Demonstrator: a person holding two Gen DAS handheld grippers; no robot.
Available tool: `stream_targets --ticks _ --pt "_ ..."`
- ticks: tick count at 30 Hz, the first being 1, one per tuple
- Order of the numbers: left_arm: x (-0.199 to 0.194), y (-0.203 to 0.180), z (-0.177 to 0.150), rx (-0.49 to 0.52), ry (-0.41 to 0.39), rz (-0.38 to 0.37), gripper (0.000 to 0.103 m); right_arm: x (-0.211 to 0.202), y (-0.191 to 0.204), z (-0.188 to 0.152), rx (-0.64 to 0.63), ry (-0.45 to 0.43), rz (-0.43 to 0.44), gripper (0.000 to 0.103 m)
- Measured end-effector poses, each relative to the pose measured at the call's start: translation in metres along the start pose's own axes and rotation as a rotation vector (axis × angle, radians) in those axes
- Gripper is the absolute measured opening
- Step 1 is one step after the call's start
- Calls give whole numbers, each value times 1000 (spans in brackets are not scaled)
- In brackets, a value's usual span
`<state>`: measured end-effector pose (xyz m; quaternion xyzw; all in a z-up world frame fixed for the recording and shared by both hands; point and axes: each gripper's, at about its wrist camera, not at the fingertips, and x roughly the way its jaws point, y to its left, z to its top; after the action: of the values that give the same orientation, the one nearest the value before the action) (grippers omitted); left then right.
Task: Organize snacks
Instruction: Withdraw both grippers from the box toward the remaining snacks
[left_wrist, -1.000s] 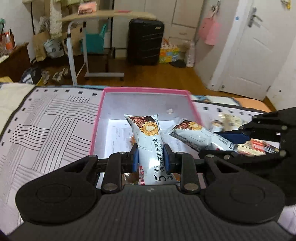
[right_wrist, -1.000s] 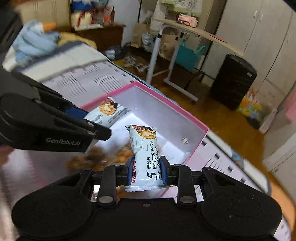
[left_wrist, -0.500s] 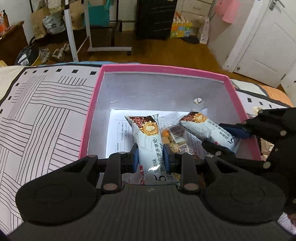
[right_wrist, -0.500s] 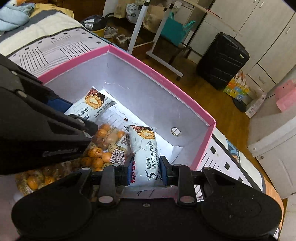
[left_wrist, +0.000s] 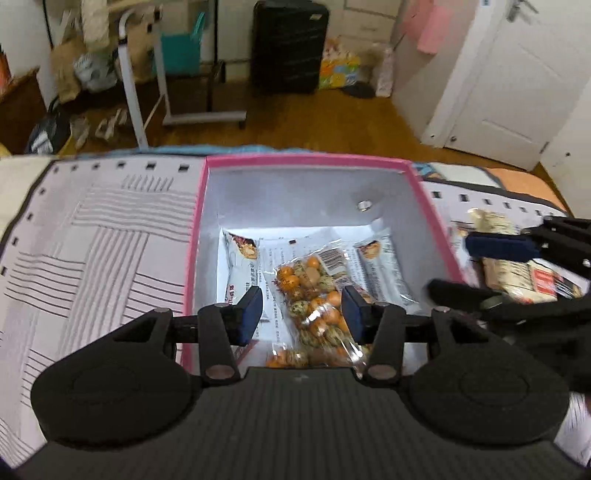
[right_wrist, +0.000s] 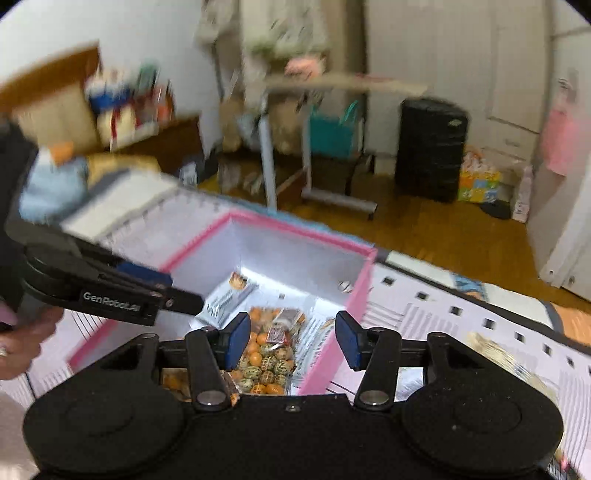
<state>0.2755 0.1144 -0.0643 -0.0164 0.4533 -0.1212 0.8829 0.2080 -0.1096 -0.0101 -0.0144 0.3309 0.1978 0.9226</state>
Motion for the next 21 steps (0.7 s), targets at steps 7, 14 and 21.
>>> stream_targets --ticks 7,14,21 --pt "-51 -23 -16 34 -84 -69 46 -76 -25 -55 162 -48 -63 62" --pt "-67 -73 -42 109 -110 -158 44 -96 -40 -89 195 4 -172 72" --pt "-61 -122 -50 187 -90 -213 44 -94 -74 -88 279 42 -158 86"
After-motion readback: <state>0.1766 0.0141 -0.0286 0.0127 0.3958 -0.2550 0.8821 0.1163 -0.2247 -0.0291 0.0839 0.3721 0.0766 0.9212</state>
